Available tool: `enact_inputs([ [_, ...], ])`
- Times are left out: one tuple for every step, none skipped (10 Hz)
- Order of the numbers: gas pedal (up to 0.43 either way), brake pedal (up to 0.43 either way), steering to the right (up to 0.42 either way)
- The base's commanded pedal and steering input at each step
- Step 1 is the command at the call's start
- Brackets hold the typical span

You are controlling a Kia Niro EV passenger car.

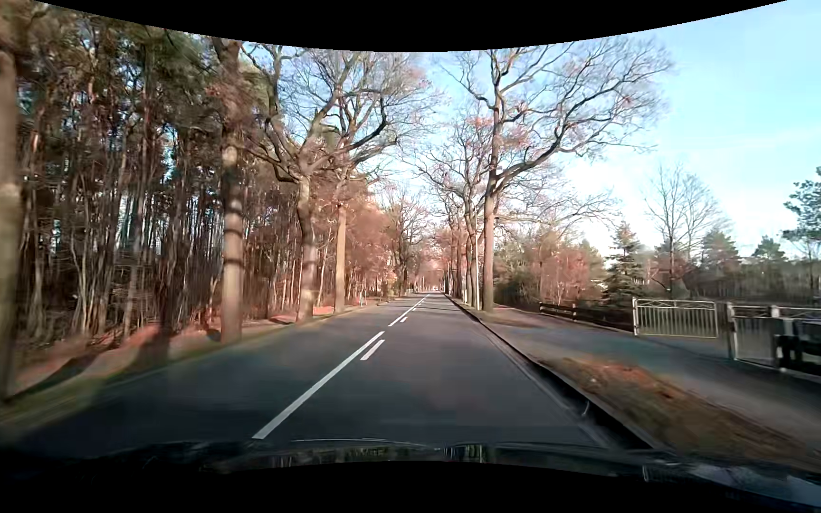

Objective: Follow the waypoints while adhering to traffic rules and regulations

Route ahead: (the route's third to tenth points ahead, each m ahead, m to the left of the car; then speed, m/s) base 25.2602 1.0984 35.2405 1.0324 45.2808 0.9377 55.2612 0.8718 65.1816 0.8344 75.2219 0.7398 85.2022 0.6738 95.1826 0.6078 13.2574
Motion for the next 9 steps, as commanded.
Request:
enact_inputs([
  [0.118,0.0,-0.006],
  [0.118,0.0,-0.006],
  [0.118,0.0,-0.006],
  [0.118,0.0,-0.006],
  [0.118,0.0,-0.004],
  [0.118,0.0,-0.001],
  [0.118,0.0,0.001],
  [0.118,0.0,0.002],
  [0.118,0.0,0.005],
])
